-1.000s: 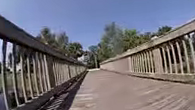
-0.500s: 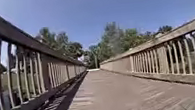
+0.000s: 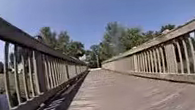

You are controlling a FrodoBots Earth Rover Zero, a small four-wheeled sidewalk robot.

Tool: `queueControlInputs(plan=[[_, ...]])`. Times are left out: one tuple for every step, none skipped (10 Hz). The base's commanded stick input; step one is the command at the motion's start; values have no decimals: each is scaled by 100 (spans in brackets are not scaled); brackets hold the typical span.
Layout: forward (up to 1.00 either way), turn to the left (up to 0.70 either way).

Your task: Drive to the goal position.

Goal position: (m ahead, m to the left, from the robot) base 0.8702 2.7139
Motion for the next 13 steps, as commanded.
queueControlInputs(plan=[[45, 24], [45, 27], [45, 15], [45, 2], [45, 2], [45, 2], [45, 2], [45, 2], [45, 2], [45, 10], [45, 23], [45, 22], [45, 8]])
